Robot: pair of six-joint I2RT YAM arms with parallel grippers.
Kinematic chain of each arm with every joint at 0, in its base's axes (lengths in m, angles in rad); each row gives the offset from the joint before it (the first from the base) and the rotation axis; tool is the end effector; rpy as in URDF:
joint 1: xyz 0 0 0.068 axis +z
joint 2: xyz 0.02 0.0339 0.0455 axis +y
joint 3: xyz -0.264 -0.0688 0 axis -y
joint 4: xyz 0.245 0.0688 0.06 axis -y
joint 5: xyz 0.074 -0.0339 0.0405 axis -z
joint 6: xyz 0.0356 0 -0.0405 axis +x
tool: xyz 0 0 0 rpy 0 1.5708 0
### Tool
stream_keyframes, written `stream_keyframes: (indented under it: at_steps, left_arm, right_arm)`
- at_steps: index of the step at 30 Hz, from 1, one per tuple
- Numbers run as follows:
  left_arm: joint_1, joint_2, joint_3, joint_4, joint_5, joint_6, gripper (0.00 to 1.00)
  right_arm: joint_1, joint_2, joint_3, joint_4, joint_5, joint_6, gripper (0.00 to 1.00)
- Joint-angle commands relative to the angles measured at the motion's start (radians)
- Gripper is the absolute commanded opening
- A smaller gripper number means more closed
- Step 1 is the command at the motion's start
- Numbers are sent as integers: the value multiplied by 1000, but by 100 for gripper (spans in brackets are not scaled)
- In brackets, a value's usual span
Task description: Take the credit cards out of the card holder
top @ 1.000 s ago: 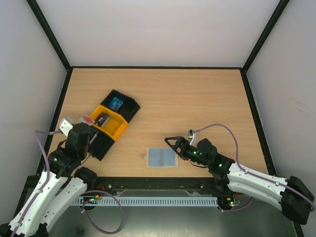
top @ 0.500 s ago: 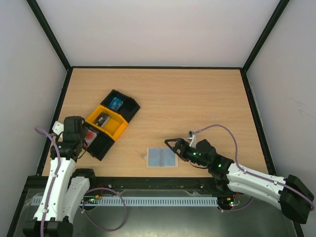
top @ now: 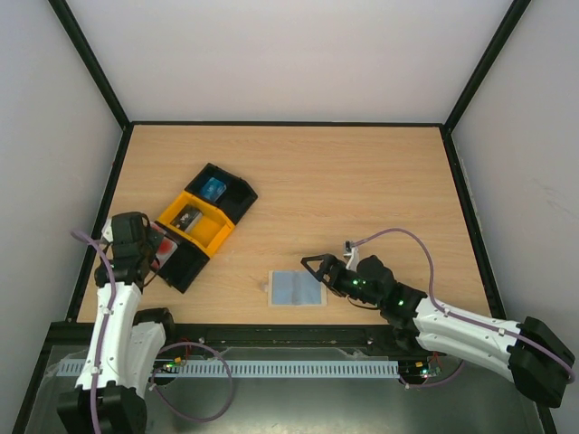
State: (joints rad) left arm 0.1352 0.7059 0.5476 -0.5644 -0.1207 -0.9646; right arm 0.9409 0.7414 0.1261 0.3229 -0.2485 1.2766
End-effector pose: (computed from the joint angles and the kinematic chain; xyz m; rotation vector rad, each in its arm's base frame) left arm 0.1505 0.0248 0.2331 -1.2574 1.9312 -0.2916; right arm 0.0895 0.1376 0.1681 0.1705 2.2600 1.6272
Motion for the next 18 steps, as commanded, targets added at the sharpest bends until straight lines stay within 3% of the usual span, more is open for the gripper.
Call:
stream_keyframes:
  at_steps: [1,10,18]
  left_arm:
    - [10,29,-17,14,67,27,3]
    - [10,103,104,-204,15,12,2]
    - [10,94,71,-119,43,59,3]
  right_arm:
    - [-7,-2,-10,-7,10,-22,98]
    - [-8,-62,-11,-46,43,-20,98]
    - [-8,-86,-23,-53,45,0,98]
